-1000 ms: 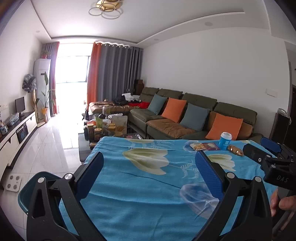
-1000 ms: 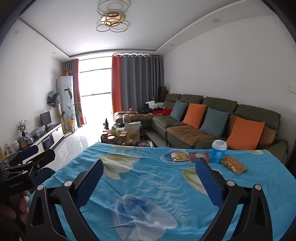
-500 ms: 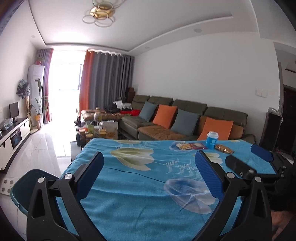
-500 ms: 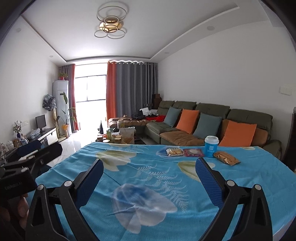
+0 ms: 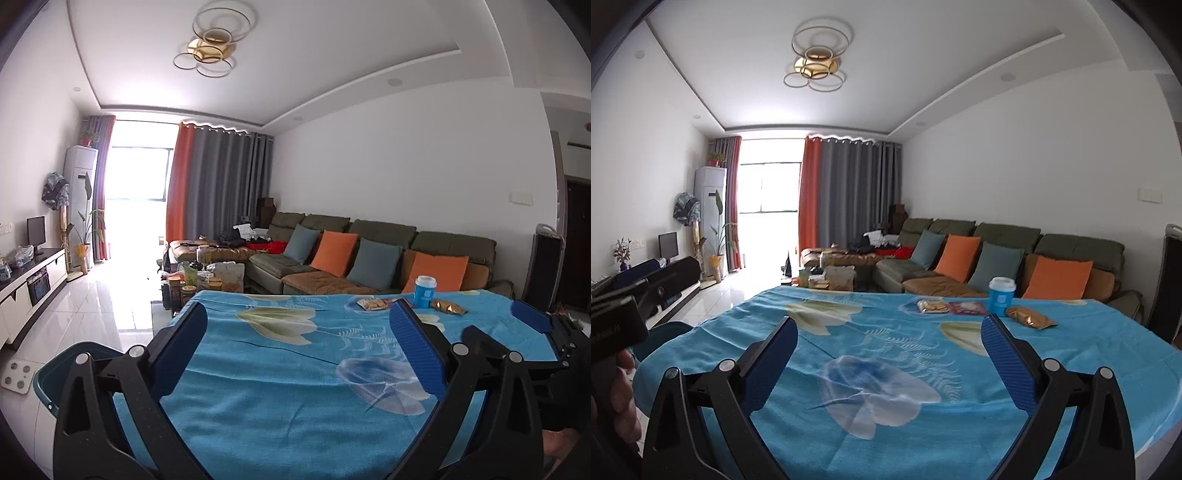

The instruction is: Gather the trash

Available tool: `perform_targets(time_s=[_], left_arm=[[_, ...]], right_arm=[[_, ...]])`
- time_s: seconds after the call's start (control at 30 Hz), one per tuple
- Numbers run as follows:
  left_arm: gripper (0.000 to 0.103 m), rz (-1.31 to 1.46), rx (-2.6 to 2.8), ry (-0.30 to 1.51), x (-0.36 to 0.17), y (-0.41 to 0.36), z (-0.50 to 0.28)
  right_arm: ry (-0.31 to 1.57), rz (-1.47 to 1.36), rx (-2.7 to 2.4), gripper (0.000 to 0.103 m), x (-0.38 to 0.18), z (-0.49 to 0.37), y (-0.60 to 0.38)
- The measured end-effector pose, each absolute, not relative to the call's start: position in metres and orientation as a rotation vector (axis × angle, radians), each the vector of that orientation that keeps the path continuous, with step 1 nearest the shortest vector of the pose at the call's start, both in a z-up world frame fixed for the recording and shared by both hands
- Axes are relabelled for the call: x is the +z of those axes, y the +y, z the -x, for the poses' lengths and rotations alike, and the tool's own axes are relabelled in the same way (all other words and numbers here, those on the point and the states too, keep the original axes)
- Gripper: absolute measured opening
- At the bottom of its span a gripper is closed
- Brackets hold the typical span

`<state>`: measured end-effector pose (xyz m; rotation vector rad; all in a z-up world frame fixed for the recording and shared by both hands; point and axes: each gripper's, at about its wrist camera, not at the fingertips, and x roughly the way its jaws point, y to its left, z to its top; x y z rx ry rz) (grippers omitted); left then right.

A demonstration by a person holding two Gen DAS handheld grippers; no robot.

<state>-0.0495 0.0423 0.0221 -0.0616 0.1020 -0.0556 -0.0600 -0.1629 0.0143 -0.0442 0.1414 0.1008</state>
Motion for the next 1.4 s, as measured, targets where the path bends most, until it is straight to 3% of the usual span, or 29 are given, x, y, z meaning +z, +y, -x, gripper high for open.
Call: perform_targets(time_s=[1.4], left_arm=[[0.097, 0.011, -0.073, 0.077, 0.021, 0.042, 0.072]], right_arm=[[0.110, 0.069, 0.082, 0.096, 0.019, 0.075, -0.156]])
